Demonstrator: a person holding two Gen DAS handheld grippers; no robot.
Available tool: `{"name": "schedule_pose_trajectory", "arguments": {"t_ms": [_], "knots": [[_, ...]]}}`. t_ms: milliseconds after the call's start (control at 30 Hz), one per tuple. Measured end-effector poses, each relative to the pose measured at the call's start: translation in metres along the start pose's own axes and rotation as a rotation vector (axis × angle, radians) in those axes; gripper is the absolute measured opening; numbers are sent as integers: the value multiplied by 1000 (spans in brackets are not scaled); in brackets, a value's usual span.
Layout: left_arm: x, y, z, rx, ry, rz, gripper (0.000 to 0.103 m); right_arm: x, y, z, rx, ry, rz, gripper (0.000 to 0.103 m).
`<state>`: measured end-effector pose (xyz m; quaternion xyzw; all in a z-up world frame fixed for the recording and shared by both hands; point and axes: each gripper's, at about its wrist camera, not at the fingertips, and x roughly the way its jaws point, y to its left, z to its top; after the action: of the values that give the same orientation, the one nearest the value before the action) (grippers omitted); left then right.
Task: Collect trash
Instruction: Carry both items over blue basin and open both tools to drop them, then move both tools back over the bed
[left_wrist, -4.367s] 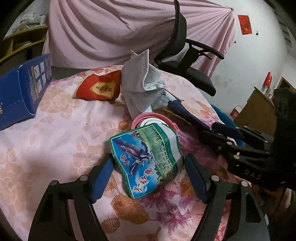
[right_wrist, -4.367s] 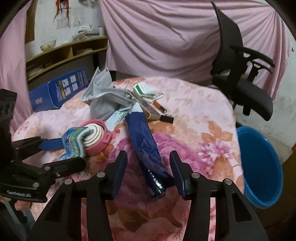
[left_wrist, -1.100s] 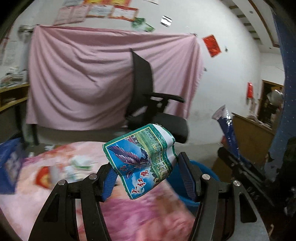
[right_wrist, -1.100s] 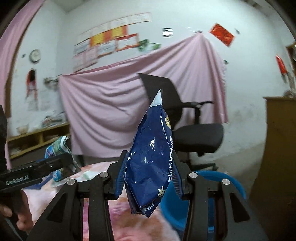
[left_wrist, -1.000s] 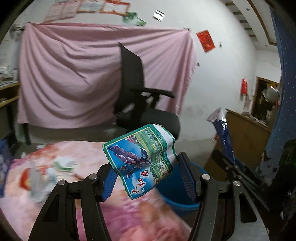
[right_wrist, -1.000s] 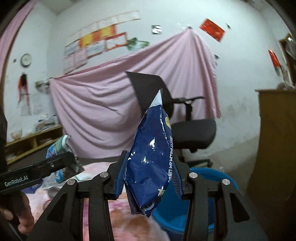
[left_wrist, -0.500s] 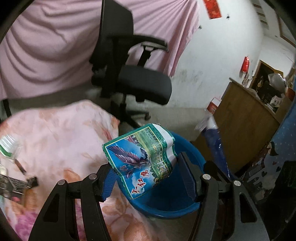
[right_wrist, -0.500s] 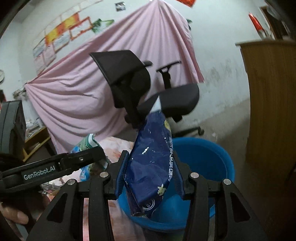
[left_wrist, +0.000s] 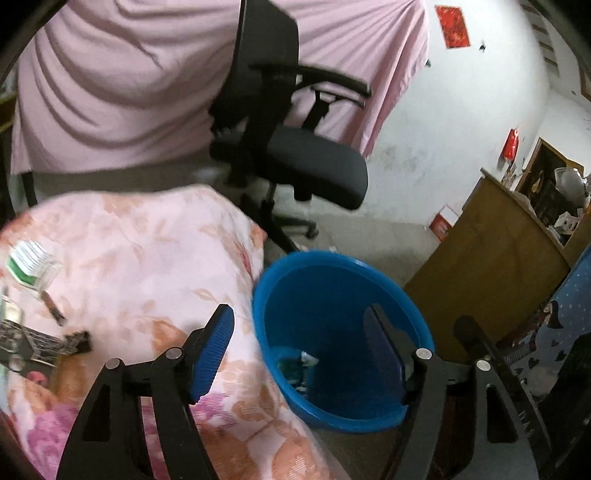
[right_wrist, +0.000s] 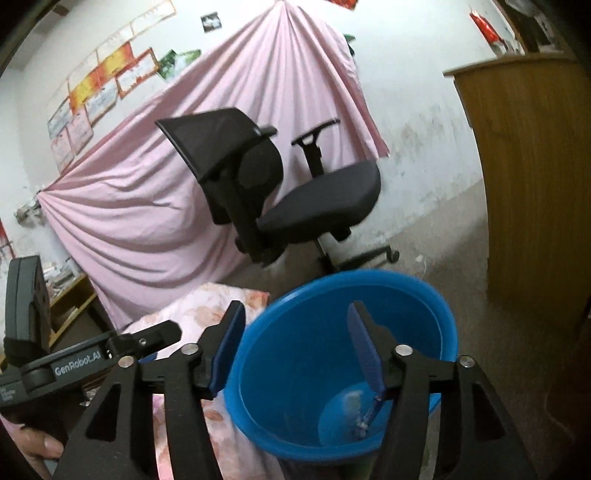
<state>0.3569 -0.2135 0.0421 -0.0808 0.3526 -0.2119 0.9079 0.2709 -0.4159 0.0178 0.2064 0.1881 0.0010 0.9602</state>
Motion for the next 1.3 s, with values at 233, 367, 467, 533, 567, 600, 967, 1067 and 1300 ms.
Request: {"name": "schedule_pose_trajectory", "arguments": {"t_ms": [233,367,467,533,567,600,967,1067,1300], "knots": [[-66,15,-7,28,-199,47,88,-31,25,11,-53,-150,47,83],[-111,32,-16,22,-335,79,99,-45,47,12,-89,-224,82,103],[-141,46,-24,34,-419,121,101,-55,67,10,-132,-273,116,103],[-157,55,-29,38,-460,158,101,-61,83,7,-173,-296,146,103],[-165,58,-32,36,-474,170,101,-63,91,7,-190,-308,155,103],[-175,65,-36,31,-495,191,101,-66,99,5,-209,-321,166,103],[-249,120,-84,-16,-601,352,101,-92,178,-22,-393,-399,294,103],[-262,131,-96,-16,-608,383,101,-89,193,-32,-437,-381,316,103],[-266,155,-119,-14,-568,431,101,-74,218,-53,-522,-277,336,103]]}}
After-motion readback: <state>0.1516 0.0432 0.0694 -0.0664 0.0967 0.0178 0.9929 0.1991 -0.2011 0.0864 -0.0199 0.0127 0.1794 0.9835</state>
